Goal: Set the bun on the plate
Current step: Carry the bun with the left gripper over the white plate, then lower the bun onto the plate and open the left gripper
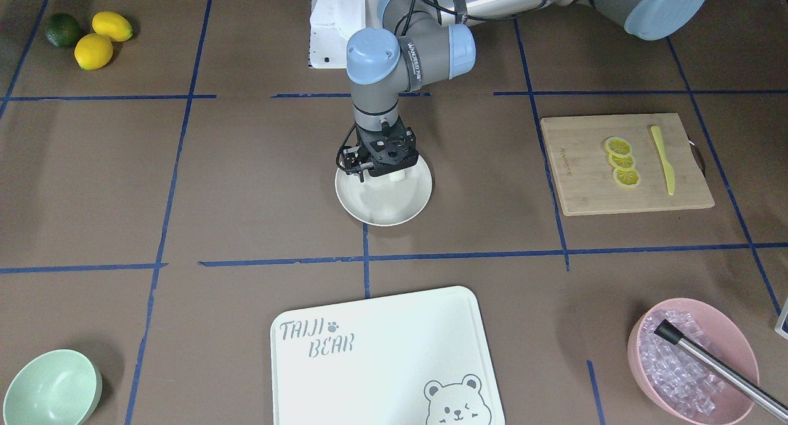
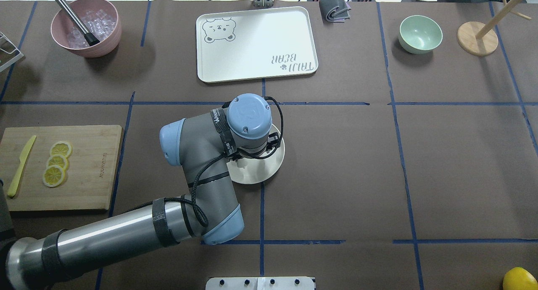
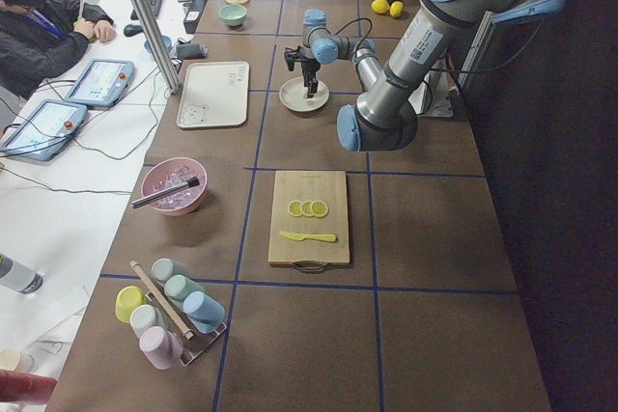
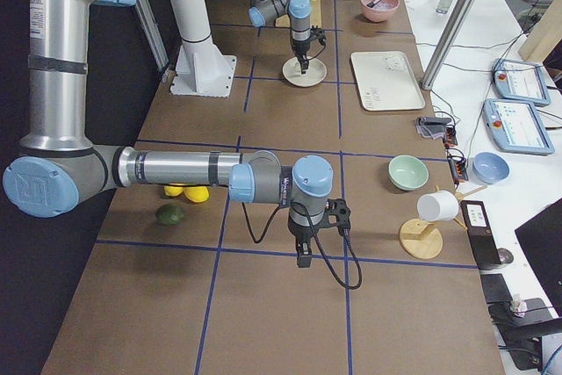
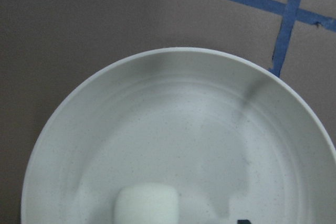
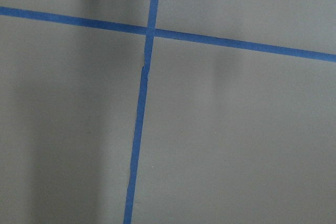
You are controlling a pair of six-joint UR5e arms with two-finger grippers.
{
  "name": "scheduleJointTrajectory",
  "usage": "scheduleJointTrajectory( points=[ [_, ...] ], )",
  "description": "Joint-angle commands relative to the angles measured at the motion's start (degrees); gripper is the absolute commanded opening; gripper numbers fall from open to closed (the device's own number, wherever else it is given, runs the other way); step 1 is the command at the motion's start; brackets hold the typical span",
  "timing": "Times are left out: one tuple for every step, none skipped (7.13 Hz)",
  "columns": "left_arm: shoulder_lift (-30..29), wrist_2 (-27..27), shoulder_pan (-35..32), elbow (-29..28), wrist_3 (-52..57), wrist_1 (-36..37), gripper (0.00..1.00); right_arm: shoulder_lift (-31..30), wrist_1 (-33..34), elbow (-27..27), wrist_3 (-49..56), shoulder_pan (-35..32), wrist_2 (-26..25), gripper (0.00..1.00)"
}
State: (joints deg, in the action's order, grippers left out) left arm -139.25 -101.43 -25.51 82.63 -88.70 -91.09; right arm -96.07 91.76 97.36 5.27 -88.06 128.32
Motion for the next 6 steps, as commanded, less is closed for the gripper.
scheduleJointTrajectory(
  points=[
    [-0.23,0.1,0.02,0.6,0.98,0.04,0.99,0.0,0.09,-0.06,0.0,0.09,0.0,1.0],
    [-0.23,0.09,-0.24,0.6,1.86,0.04,0.99,0.09,0.09,-0.06,0.0,0.09,0.0,1.0],
    [-0.23,-0.25,-0.86,0.77,3.26,0.04,0.99,0.09,0.09,-0.06,0.0,0.09,0.0,1.0],
    [-0.14,-0.87,-1.99,1.04,6.23,0.39,0.99,0.09,0.0,-0.06,0.0,0.09,0.0,1.0],
    [0.47,-6.35,-4.96,1.3,10.7,0.83,0.99,0.09,0.0,-0.06,0.0,0.09,0.0,1.0],
    [4.04,-10.59,-7.69,4.96,15.79,1.01,0.99,0.09,0.0,-0.06,0.0,0.09,0.0,1.0]
  ],
)
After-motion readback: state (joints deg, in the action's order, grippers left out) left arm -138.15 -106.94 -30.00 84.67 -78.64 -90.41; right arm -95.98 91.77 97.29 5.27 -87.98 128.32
